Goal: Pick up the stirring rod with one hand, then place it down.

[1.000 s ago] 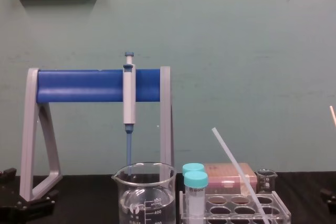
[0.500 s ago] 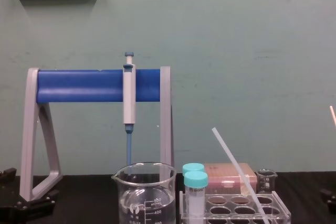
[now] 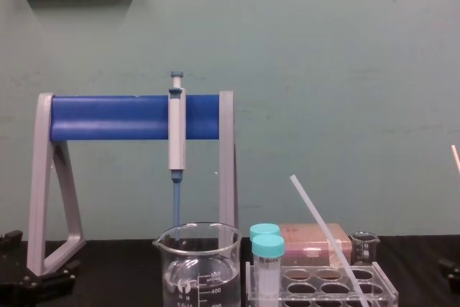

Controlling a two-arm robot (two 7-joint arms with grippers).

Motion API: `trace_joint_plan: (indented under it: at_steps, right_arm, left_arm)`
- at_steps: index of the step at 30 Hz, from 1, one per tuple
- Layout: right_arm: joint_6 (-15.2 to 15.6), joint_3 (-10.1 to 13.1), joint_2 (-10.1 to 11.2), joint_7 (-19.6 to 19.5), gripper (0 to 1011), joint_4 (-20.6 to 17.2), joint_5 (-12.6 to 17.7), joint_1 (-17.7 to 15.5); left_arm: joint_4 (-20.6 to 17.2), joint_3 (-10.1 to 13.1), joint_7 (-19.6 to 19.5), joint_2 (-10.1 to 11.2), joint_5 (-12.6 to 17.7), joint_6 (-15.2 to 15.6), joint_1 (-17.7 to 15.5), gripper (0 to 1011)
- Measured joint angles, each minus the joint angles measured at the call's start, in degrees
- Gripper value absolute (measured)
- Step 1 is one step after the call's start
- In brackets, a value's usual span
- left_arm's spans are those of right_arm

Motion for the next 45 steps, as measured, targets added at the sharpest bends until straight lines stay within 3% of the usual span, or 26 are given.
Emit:
trace_joint_plan:
  at_steps: [40, 45]
  right_arm:
    - [0.0, 0.02, -0.01, 0.04, 1003, 0.0, -0.03, 0.0]
    - [-0.87, 0.44, -0.04, 2.2, 1003, 0.41, -0.36, 0.61]
  left_arm:
    - [0.0, 0.0, 0.0, 0.0, 0.0, 0.0, 0.0, 1000]
    - [0.0, 0.0, 0.0, 0.0, 0.0, 0.0, 0.0, 1000]
